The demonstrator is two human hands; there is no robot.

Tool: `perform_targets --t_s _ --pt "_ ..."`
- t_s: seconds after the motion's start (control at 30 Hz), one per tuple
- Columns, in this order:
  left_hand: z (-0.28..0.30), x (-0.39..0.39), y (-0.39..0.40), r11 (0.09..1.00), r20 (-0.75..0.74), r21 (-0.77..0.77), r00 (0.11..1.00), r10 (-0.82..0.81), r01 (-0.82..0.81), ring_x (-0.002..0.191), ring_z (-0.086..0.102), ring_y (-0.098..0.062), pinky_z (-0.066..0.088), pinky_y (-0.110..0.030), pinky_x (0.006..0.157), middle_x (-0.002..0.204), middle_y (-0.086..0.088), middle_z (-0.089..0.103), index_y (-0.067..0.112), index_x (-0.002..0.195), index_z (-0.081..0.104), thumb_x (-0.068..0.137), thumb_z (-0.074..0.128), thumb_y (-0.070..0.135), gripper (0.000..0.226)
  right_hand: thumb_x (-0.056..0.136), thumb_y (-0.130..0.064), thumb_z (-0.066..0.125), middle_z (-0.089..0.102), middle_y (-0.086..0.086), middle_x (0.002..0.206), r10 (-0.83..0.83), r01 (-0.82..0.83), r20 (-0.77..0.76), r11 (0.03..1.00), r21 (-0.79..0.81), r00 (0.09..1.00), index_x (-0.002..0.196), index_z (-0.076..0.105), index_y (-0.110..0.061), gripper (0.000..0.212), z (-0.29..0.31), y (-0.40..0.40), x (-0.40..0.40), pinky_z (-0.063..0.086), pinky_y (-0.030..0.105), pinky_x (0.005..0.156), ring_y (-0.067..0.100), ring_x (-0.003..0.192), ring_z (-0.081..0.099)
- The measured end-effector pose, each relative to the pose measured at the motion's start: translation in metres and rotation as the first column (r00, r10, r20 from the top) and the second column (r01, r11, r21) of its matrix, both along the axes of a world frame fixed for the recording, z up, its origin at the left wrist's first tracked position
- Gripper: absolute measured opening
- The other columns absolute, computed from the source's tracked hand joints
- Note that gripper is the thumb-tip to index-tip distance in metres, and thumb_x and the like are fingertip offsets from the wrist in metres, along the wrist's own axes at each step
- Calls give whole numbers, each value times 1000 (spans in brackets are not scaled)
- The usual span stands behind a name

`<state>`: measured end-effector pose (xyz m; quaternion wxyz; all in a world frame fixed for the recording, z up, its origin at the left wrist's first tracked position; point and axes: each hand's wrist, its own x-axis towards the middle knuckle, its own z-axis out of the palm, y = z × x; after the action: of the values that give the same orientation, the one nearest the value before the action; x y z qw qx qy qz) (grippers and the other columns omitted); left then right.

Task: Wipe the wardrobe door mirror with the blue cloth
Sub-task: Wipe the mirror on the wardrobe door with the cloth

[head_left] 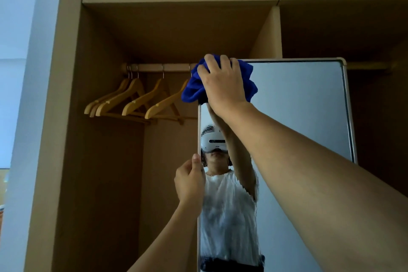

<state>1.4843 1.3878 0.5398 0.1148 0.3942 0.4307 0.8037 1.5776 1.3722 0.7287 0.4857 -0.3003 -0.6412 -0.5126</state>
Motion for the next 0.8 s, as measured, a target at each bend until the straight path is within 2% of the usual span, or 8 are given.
perform_targets --t_s 0.2,0.33,0.47,0.6,0.8 --pt "0 4 2 998 -33 -17 998 61 -62 54 49 -21 42 -33 57 57 -10 55 10 61 55 95 43 44 49 91 -11 55 40 13 141 -15 15 -25 1000 23 1000 127 50 -9 36 -2 7 -2 25 52 108 39 125 39" --pt "1 3 4 997 -45 10 996 72 -72 51 48 -22 40 -34 56 52 -9 54 7 60 54 96 43 40 51 80 -17 71 43 11 141 -44 46 -109 999 20 993 121 58 -13 43 -6 15 13 22 58 109 38 127 39" --pt "0 5 5 995 -51 22 994 96 -95 50 49 -22 41 -34 56 51 -10 54 6 60 54 96 42 41 51 73 -24 79 28 6 152 -58 56 -224 998 -17 973 117 63 -20 48 -7 20 36 12 69 106 40 138 24" --pt "0 6 3 996 -44 17 995 88 -88 49 48 -21 40 -32 54 51 -10 53 0 66 55 97 42 40 53 81 -24 73 29 8 151 -55 36 -308 997 -66 950 123 58 -21 45 -6 25 52 17 64 106 41 135 27" --pt "1 12 -2 994 -47 29 993 111 -109 48 46 -19 39 -28 50 51 -9 52 6 62 52 97 41 40 49 84 -22 67 36 9 144 -23 -1 -305 997 -81 952 125 55 -19 43 -6 15 43 26 55 104 38 128 35"
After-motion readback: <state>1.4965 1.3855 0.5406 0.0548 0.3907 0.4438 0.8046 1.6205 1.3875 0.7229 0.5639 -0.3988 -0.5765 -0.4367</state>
